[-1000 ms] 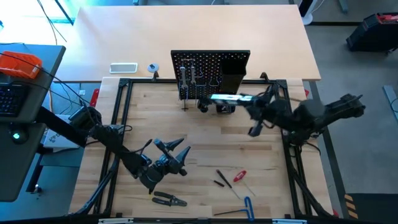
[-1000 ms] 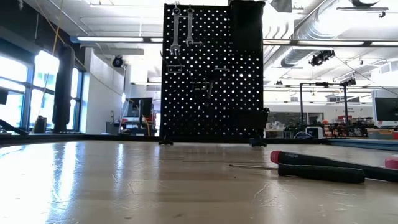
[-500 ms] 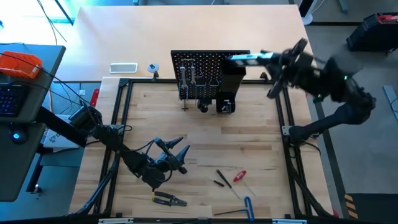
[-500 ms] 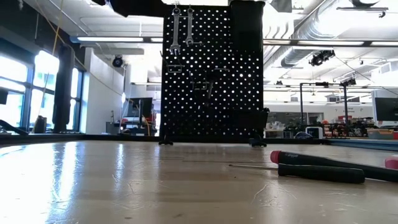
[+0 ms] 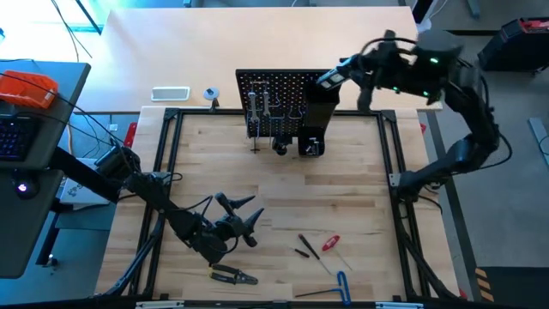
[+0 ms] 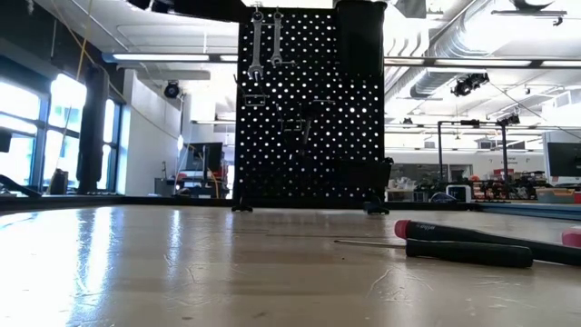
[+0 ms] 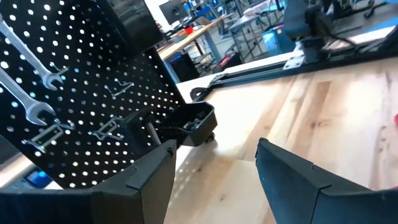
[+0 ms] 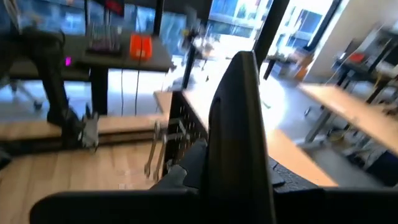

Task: Hang tools onto peg board
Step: Put the spirit level into the top peg board bin

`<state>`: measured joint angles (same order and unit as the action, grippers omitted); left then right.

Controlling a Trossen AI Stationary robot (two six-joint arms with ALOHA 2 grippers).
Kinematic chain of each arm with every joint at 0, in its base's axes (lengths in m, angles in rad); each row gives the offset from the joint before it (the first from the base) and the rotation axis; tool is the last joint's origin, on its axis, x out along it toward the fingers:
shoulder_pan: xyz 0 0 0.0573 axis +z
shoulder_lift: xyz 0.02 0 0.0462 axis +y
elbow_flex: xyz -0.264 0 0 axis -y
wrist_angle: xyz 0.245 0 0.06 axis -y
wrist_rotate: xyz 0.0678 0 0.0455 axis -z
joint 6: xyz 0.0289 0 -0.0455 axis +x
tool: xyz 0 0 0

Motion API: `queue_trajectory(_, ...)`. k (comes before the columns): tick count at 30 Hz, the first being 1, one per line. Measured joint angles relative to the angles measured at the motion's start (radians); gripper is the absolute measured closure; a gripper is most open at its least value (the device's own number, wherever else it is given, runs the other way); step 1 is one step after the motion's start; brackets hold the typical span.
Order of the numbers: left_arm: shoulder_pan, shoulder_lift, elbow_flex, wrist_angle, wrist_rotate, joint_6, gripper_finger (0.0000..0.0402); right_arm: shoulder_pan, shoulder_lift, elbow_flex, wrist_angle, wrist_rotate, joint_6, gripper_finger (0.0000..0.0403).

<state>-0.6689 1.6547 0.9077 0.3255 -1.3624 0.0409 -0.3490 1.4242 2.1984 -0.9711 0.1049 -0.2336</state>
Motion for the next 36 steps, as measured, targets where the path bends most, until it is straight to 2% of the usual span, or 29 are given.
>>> queue_trajectory(7, -0.030, 0.000, 0.000, -0.039, 0.000, -0.096, 0.0190, -0.118, 0.109, 0.110, -0.145, -0.166, -0.003, 0.0356)
queue_trajectory(17, -0.034, 0.000, 0.000, -0.051, 0.032, -0.157, 0.0190, -0.230, 0.175, 0.118, -0.232, -0.323, -0.016, 0.0356)
queue_trajectory(22, -0.030, 0.000, 0.000, -0.083, 0.053, -0.204, 0.0190, -0.242, 0.188, 0.118, -0.292, -0.334, -0.038, 0.0356)
queue_trajectory(36, -0.012, 0.000, 0.000, -0.095, 0.115, -0.264, 0.0190, -0.241, 0.195, 0.118, -0.315, -0.335, -0.055, 0.0345)
